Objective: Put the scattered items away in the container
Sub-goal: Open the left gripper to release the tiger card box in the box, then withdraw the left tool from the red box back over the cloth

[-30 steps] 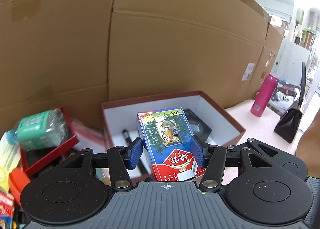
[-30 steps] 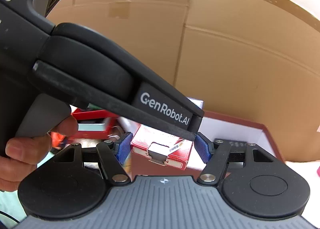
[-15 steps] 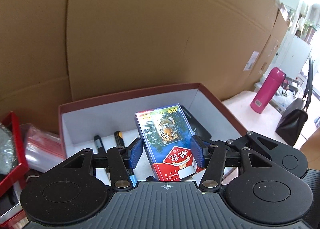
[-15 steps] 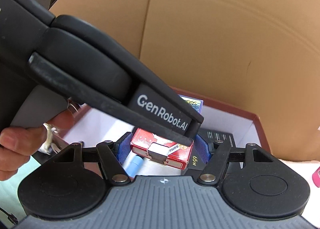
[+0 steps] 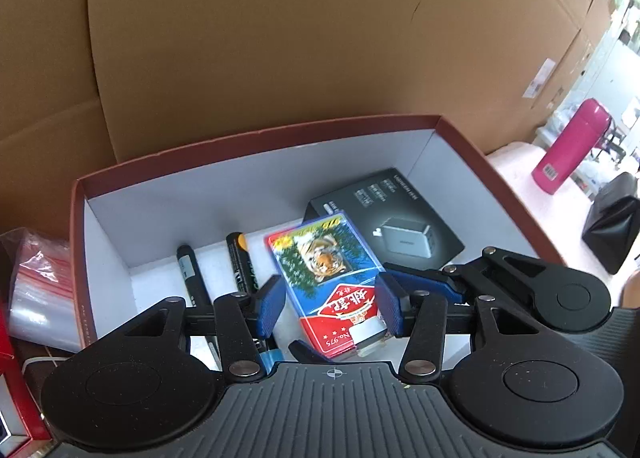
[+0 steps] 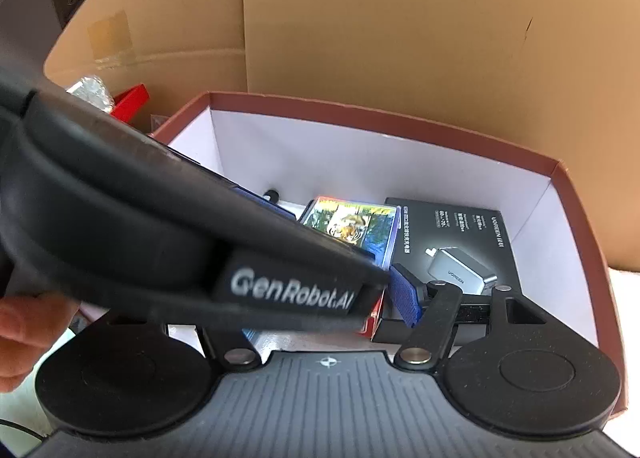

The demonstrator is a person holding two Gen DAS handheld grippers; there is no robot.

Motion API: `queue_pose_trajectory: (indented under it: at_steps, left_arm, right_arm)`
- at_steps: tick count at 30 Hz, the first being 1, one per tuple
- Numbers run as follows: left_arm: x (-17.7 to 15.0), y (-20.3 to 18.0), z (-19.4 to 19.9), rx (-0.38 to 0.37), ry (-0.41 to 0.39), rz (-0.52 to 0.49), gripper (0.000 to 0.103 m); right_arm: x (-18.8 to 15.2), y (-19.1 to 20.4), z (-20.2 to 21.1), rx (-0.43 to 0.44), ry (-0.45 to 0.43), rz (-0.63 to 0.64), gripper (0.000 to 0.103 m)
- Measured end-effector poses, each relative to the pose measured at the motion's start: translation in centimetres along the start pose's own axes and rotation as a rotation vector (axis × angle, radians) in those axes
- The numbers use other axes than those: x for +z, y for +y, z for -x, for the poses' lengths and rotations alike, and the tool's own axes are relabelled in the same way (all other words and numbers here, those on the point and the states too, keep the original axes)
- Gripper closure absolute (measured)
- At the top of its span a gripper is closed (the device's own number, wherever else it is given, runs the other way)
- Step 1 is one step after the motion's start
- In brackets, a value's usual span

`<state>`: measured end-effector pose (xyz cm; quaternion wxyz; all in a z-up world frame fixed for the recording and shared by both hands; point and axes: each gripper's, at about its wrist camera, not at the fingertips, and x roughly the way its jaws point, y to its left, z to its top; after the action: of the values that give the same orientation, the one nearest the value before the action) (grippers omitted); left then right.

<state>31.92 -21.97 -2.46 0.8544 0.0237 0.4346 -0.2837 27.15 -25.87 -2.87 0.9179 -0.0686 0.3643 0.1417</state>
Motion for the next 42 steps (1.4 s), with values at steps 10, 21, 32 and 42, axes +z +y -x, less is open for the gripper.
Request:
queue_pose_trajectory:
  at_steps: [10,21,32,42]
  left_arm:
    - [-0.6,1.0,0.8,-0.04,-0.058,0.042,0.012]
    - [-1.9,0.2,3.6,-0.021,-0.121,-0.009,0.007]
    - [-4.2,-0.8,7.7,-0.011,-0.176,0.001,0.007]
    - [-8.0,-1.6,12.5,0.053,-0.234,-0.002,0.004]
  right_arm:
    - [-0.3,0.4,0.5,-0.006,-0.006,-0.019,0.015]
    - [-2.3,1.4,3.6,-0.043,-0.057,-0.047,0.006]
    - [-2.4,1.5,6.1,-0.074,-0.106,0.029,0.005]
    - [-4.3,4.6,9.8,-0.091,-0.184,0.029,0.004]
